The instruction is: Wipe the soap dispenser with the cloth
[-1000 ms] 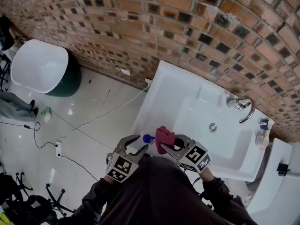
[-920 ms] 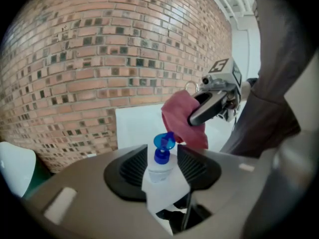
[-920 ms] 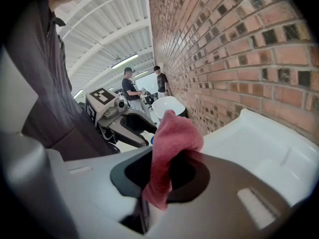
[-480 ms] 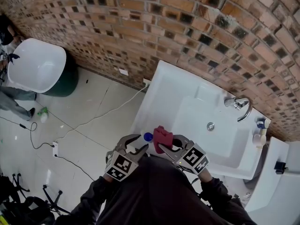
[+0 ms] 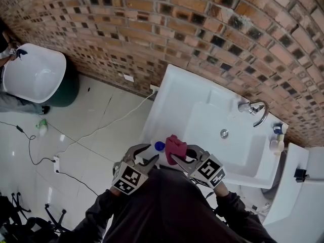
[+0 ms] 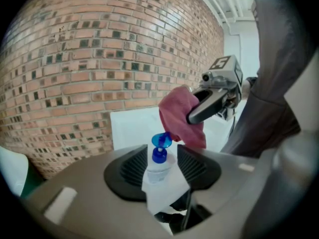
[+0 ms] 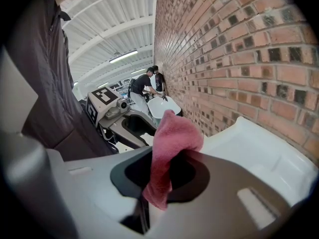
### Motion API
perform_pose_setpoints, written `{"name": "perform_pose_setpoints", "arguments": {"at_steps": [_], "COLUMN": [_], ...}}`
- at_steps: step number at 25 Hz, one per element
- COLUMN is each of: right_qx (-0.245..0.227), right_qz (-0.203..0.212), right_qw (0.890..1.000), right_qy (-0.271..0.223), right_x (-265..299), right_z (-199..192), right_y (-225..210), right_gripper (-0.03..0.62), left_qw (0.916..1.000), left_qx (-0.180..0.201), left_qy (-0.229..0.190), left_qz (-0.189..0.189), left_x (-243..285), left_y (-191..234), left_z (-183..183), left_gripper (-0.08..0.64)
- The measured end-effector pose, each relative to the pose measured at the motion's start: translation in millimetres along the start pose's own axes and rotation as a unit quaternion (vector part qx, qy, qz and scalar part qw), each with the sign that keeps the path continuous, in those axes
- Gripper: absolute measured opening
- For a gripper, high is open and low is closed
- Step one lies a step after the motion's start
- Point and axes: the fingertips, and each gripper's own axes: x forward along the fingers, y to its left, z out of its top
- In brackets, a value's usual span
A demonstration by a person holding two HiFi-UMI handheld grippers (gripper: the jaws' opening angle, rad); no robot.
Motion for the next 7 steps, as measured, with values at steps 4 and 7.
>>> {"name": "perform_pose_setpoints", "arguments": {"at_steps": [4, 7], "right_qx": [-0.001, -0.001], "right_qz": [-0.008, -0.015], "right_qw": [1.000, 1.000], "right_qy": [0.001, 0.001], "right_x": [1.7, 4.2], "right_z": [1.6, 1.9], "right_y": [3.5, 5.5], "right_gripper": [0.057, 0.057], "left_qw": [0.9999, 0.9999], "left_qx": [0.005, 0.004], "left_qy": [-0.009, -0.009], "left_qz": [-0.004, -0.007], "left_x": [-3.8, -7.4], "left_y": [0.7, 1.7], "left_z": [0.6, -3.6], "left_gripper": [0.196, 0.198]}}
